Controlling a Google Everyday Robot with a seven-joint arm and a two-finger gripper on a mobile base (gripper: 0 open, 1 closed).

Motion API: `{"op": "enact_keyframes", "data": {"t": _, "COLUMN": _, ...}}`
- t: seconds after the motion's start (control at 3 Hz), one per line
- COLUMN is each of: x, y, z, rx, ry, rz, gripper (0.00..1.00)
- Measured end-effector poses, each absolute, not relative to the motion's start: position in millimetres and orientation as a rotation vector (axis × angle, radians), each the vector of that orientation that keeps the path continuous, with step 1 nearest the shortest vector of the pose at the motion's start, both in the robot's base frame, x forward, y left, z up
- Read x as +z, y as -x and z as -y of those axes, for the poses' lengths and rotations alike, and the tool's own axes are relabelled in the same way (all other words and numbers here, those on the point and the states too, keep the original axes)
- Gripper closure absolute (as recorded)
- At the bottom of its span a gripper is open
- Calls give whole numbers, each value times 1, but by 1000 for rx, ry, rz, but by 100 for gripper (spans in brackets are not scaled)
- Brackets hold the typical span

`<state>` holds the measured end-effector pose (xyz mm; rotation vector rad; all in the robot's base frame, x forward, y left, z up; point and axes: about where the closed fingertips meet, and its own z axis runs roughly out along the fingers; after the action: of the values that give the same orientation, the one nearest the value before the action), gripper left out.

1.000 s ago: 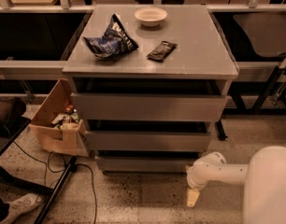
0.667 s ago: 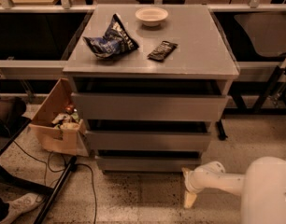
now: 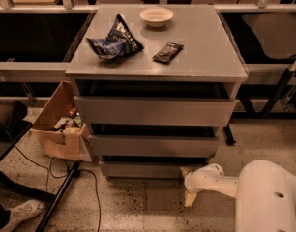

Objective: Open bottom drawer

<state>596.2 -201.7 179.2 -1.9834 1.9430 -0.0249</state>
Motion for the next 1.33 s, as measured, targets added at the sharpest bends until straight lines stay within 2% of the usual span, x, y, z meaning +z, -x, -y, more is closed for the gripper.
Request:
{"op": "enact_keyframes", "data": {"t": 0.67, "x": 186, "y": -644, "z": 192, "rx": -223, "ry": 2133, "rz": -1866, "gripper": 0}}
{"op": "enact_keyframes", "data": {"t": 1.0, "x": 167, "y": -657, "z": 178, "rx": -363, "ry": 2269, "rz": -1905, "gripper": 27}}
{"op": "enact_keyframes", "data": {"t": 1.33, "x": 155, "y": -648, "z": 174, "rx": -374, "ry": 2289, "rz": -1964, "gripper": 50}}
